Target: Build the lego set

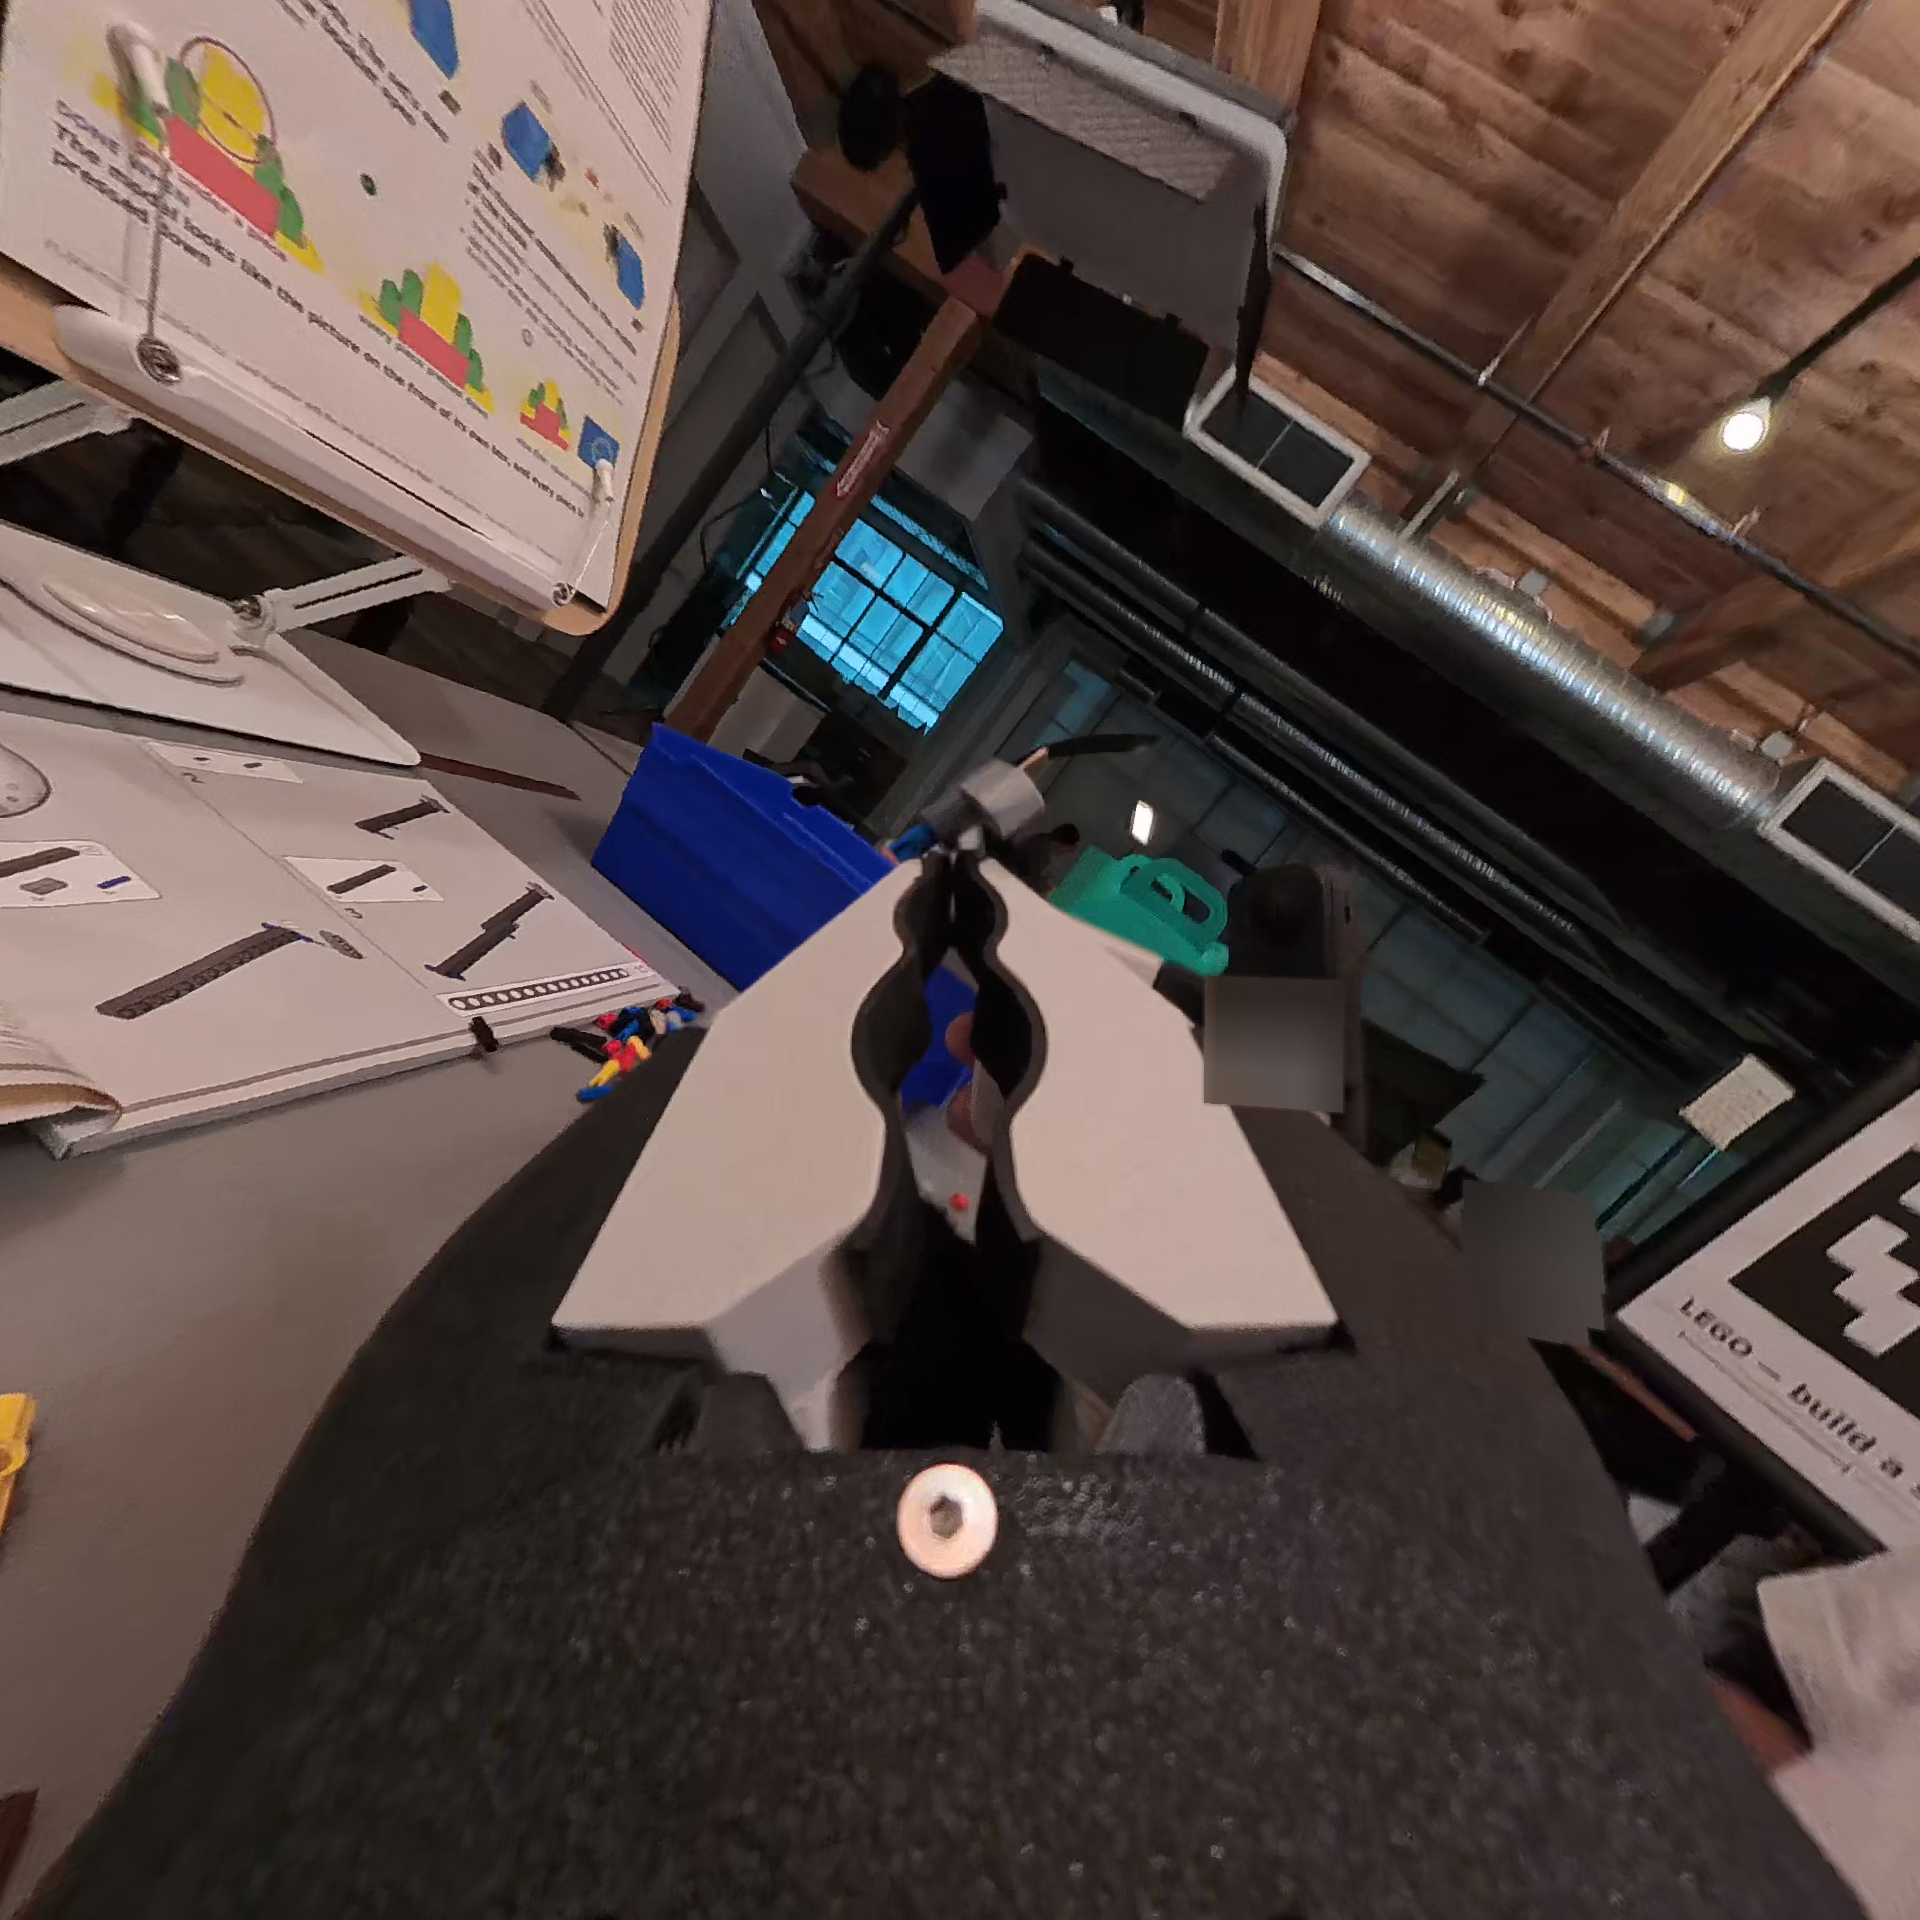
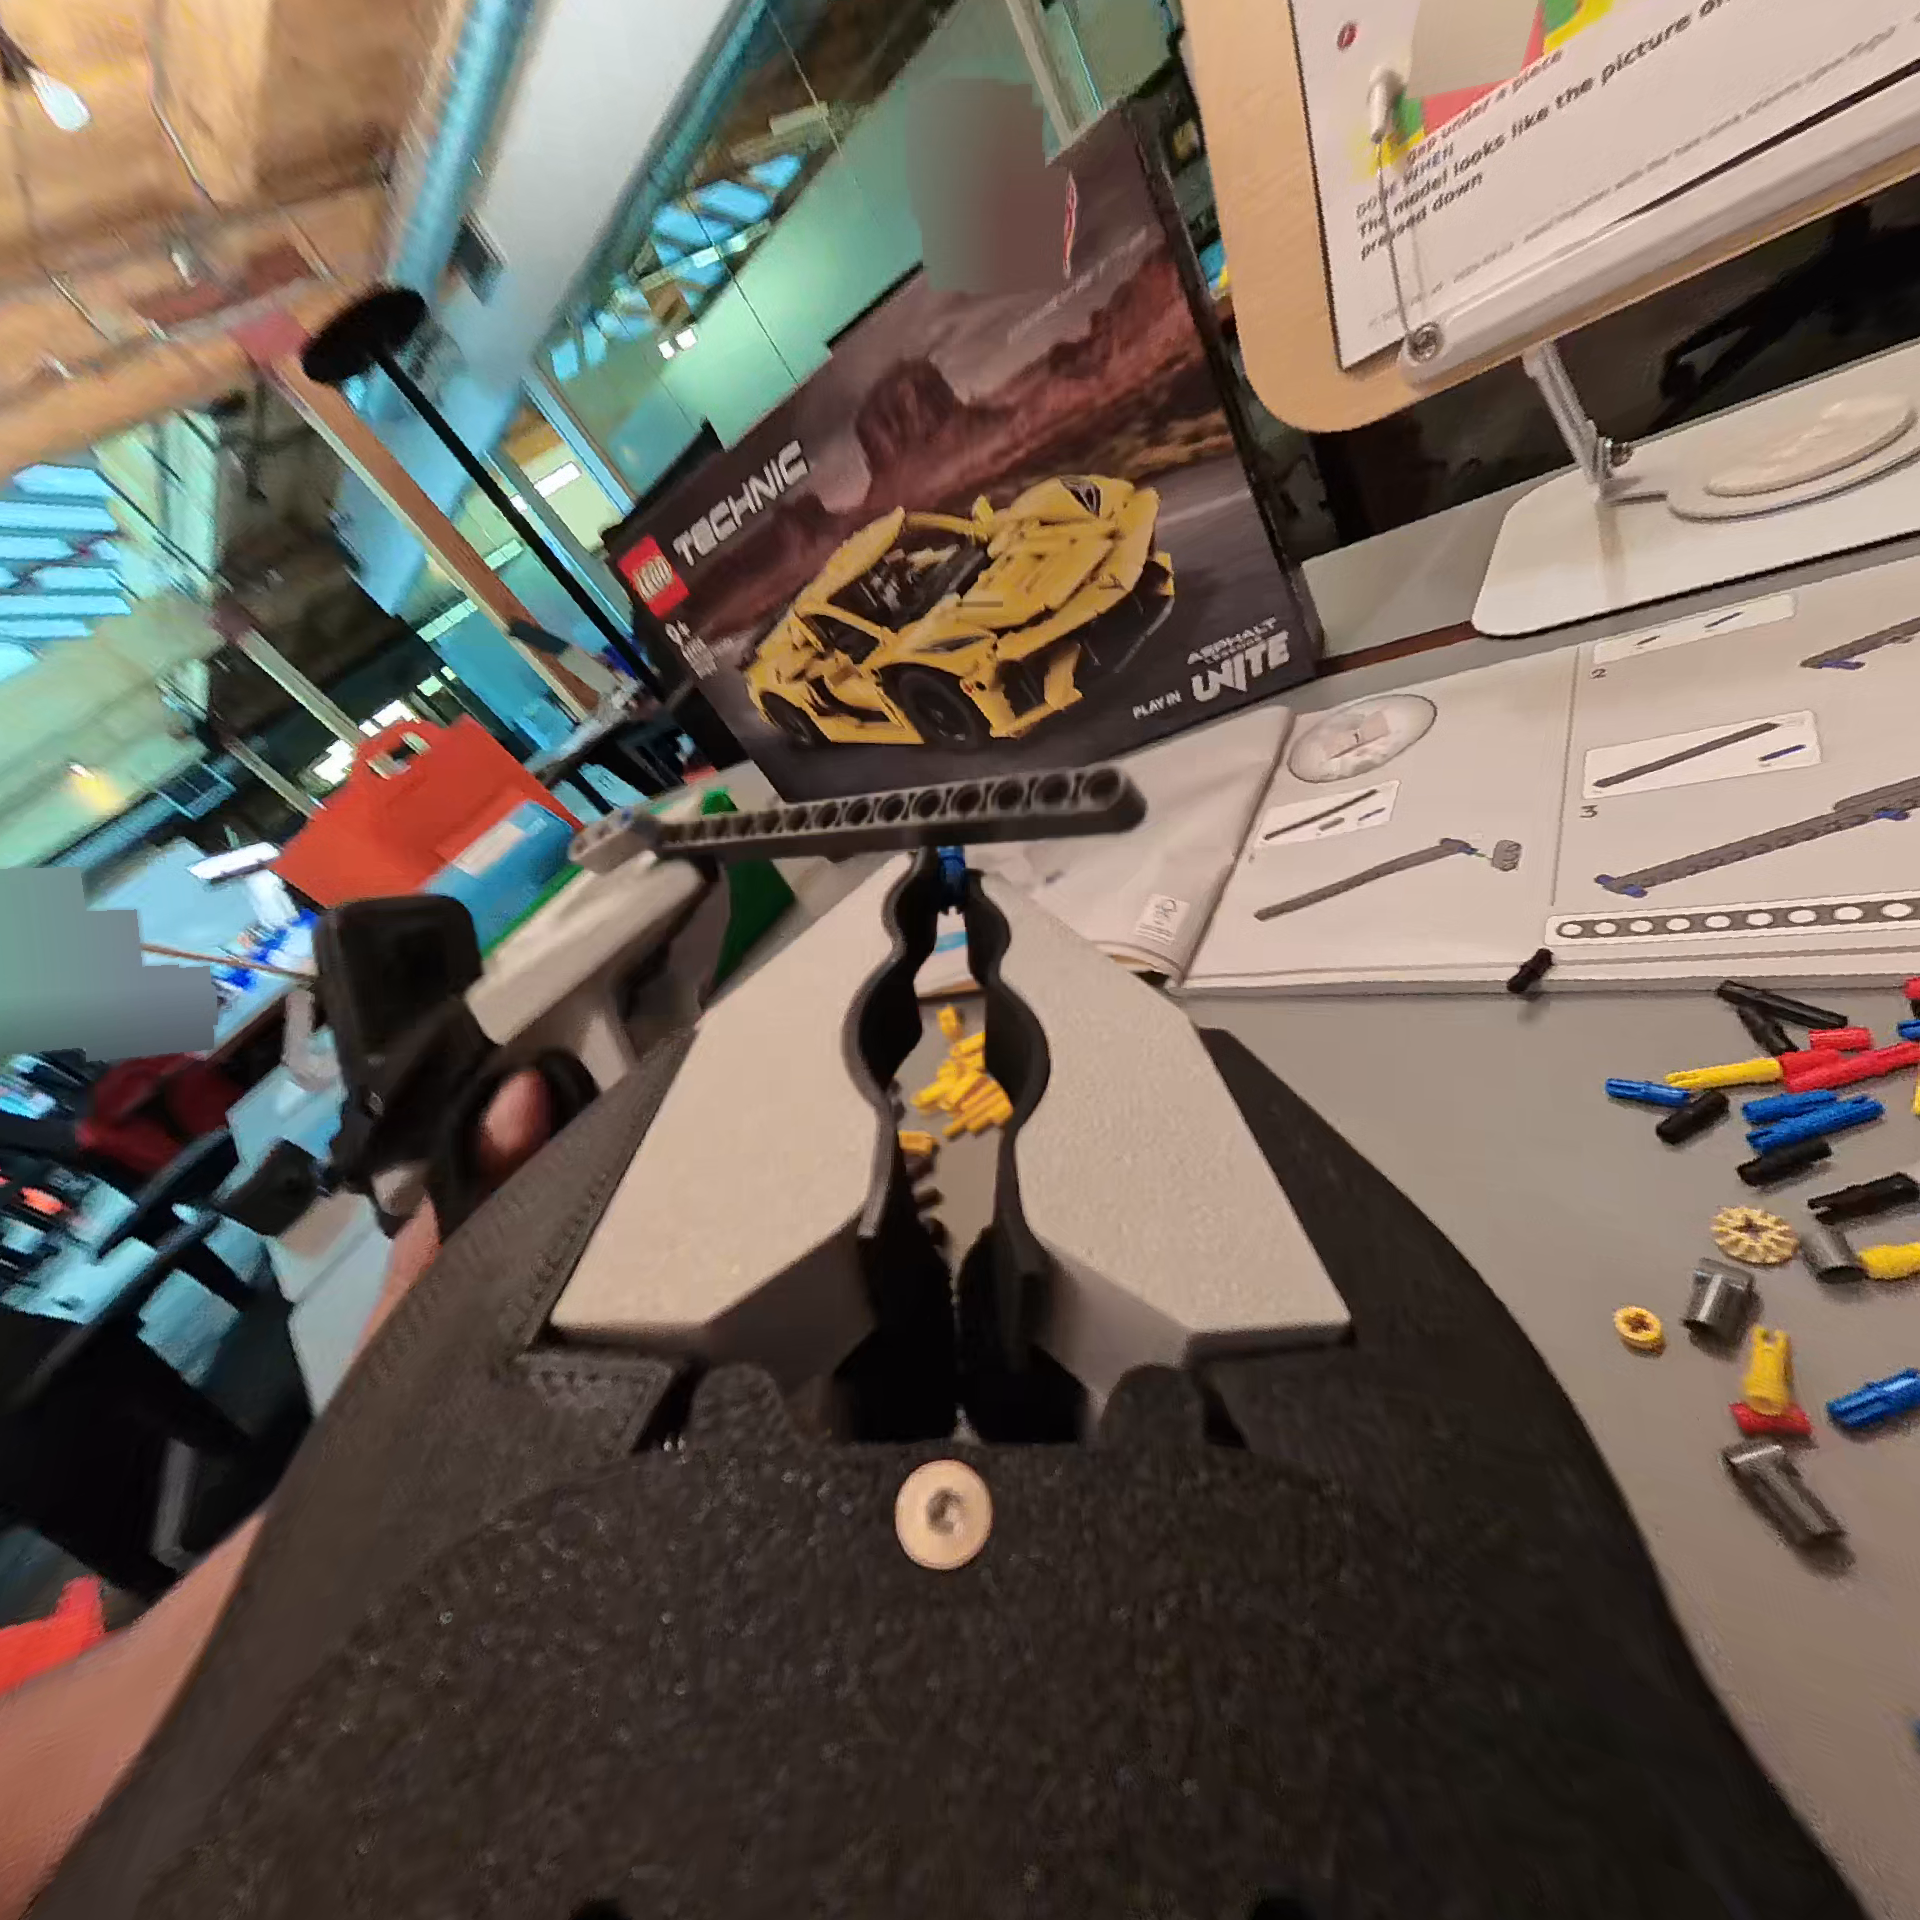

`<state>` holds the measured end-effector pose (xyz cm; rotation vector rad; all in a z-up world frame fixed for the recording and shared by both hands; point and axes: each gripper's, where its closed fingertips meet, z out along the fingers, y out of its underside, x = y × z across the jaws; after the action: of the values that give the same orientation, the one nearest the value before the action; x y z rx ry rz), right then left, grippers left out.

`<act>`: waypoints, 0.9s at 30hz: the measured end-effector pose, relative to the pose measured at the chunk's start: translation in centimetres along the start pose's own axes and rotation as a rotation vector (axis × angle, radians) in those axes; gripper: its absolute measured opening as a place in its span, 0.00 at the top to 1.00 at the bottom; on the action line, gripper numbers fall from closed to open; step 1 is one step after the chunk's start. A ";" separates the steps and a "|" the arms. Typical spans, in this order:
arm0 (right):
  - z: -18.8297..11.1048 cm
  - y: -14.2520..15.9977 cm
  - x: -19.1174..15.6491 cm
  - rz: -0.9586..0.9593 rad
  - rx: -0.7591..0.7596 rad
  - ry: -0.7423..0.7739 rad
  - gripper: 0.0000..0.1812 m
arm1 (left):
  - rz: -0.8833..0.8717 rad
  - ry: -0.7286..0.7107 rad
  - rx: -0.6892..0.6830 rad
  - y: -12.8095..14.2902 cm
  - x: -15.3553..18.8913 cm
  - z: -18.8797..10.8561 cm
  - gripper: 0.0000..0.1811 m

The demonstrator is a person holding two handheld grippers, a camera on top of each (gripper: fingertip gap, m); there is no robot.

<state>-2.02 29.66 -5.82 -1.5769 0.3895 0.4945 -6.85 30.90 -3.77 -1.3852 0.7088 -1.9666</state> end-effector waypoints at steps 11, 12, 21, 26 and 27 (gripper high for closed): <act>-4.3 1.2 4.7 -0.116 -0.080 0.125 0.98 | 0.479 -0.210 -0.462 5.4 -2.2 -3.6 0.98; -5.0 1.1 5.2 -0.128 -0.071 0.134 0.98 | 0.510 -0.230 -0.512 5.5 -2.5 -4.2 0.98; -6.8 0.4 7.3 -0.229 0.038 0.120 0.98 | 0.848 -0.285 -1.026 5.6 -8.5 -5.3 0.83; -6.9 0.7 5.7 -0.276 0.040 0.042 0.98 | 0.956 0.027 -1.356 7.1 -13.2 -4.0 0.80; -6.9 0.8 5.4 -0.283 0.035 0.026 0.98 | 0.925 0.094 -1.425 7.9 -13.6 -4.1 0.80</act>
<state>2.59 23.04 -9.17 -1.5748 0.1880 0.2482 -5.85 36.16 -19.09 -1.1425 2.4844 -0.6159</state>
